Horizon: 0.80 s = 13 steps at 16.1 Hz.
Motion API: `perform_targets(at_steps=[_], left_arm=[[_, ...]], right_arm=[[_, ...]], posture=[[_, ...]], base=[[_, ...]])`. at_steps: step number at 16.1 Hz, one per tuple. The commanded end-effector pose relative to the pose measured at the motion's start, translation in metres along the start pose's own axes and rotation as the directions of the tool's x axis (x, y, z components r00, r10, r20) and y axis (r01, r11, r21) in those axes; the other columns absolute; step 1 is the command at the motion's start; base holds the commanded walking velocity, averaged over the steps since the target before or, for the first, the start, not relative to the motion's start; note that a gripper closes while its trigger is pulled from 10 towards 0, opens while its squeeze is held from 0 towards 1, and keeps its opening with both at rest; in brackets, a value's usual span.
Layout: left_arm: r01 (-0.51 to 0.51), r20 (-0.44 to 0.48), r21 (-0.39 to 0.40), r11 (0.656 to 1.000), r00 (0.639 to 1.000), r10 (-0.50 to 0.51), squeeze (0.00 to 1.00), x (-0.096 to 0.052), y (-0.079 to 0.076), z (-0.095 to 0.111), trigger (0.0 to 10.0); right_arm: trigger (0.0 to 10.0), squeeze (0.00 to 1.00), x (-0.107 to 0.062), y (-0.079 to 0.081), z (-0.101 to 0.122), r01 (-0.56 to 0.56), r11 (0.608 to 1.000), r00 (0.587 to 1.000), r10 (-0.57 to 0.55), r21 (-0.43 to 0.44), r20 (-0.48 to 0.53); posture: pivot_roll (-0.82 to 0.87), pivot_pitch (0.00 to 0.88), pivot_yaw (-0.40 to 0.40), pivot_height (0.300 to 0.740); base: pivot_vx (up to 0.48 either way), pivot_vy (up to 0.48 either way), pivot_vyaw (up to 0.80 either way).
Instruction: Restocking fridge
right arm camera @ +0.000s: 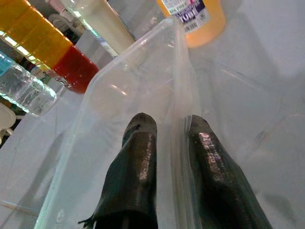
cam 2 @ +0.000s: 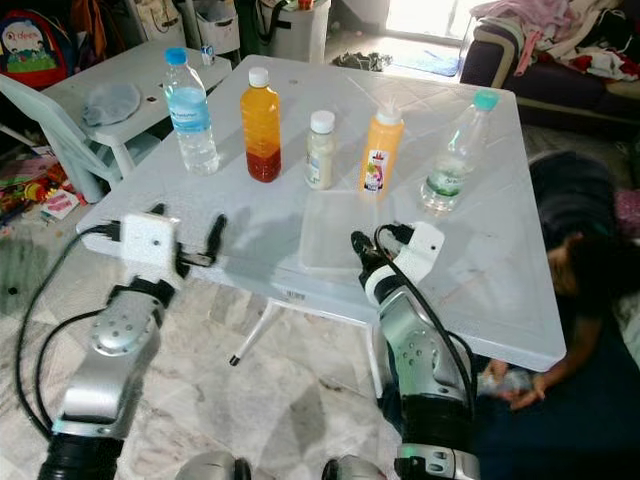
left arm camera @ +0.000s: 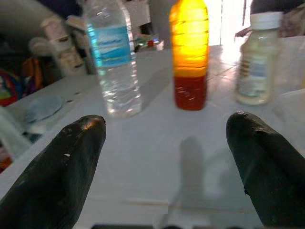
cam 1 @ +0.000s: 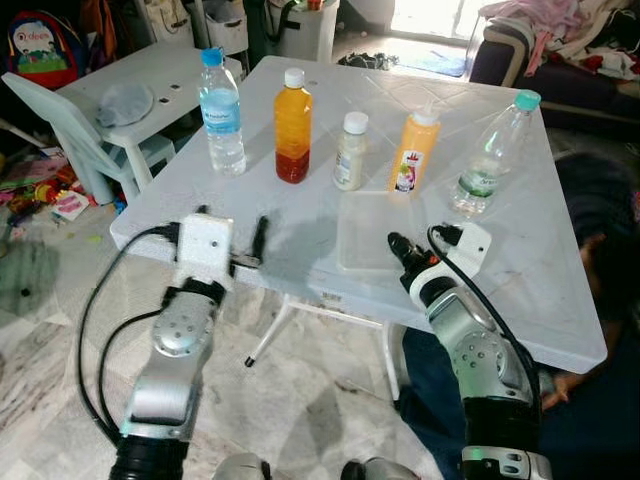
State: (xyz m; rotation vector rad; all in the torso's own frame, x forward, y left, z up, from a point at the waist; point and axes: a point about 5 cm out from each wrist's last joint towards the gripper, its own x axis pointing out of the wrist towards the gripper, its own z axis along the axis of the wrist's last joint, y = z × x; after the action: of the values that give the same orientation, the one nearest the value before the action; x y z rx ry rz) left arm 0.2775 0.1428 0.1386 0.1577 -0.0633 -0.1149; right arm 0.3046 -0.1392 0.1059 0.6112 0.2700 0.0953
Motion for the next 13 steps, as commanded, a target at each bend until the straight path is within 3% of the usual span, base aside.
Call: perform_targets(at_steps=[1, 4, 6, 8, 9, 13], left_arm=[[-0.025, -0.001, 0.007, 1.000, 1.000, 0.025, 0.00, -0.003, 0.003, 0.001, 10.0], [-0.025, -0.016, -0.007, 1.000, 1.000, 0.025, 0.00, -0.006, -0.003, -0.004, 10.0], [-0.057, -0.041, -0.017, 0.998, 0.998, 0.056, 0.00, -0.009, -0.002, -0.010, 10.0], [-0.059, -0.049, -0.020, 0.998, 0.997, 0.058, 0.00, -0.010, -0.002, -0.011, 10.0], [-0.053, -0.064, -0.029, 0.998, 0.997, 0.051, 0.00, -0.015, -0.003, -0.016, 10.0], [-0.053, -0.064, -0.029, 0.998, 0.997, 0.051, 0.00, -0.015, -0.003, -0.016, 10.0]], right_arm=[[10.0, 0.00, -0.002, -0.005, -0.002, 0.032, 0.999, 0.999, -0.032, -0.027, -0.019], [10.0, 0.00, -0.003, 0.003, 0.002, -0.017, 0.995, 1.000, 0.018, -0.098, 0.010], [10.0, 0.00, -0.005, 0.012, 0.012, -0.046, 0.987, 0.995, 0.059, -0.155, 0.083], [10.0, 0.00, -0.005, 0.012, 0.014, -0.043, 0.986, 0.994, 0.058, -0.164, 0.092], [10.0, 0.00, -0.008, 0.008, 0.016, -0.027, 0.977, 0.993, 0.051, -0.213, 0.109], [10.0, 0.00, -0.008, 0.008, 0.016, -0.027, 0.977, 0.993, 0.051, -0.213, 0.109]], posture=[[0.12, 0.061, -0.028, 0.740], [0.11, 0.059, -0.028, 0.740], [0.10, 0.035, -0.011, 0.740], [0.09, 0.028, -0.007, 0.740], [0.09, 0.012, -0.005, 0.740], [0.09, 0.012, -0.005, 0.740]], base=[[0.000, 0.000, 0.00], [0.000, 0.000, 0.00], [0.000, 0.000, 0.00], [0.000, 0.000, 0.00], [0.000, 0.000, 0.00], [0.000, 0.000, 0.00]])
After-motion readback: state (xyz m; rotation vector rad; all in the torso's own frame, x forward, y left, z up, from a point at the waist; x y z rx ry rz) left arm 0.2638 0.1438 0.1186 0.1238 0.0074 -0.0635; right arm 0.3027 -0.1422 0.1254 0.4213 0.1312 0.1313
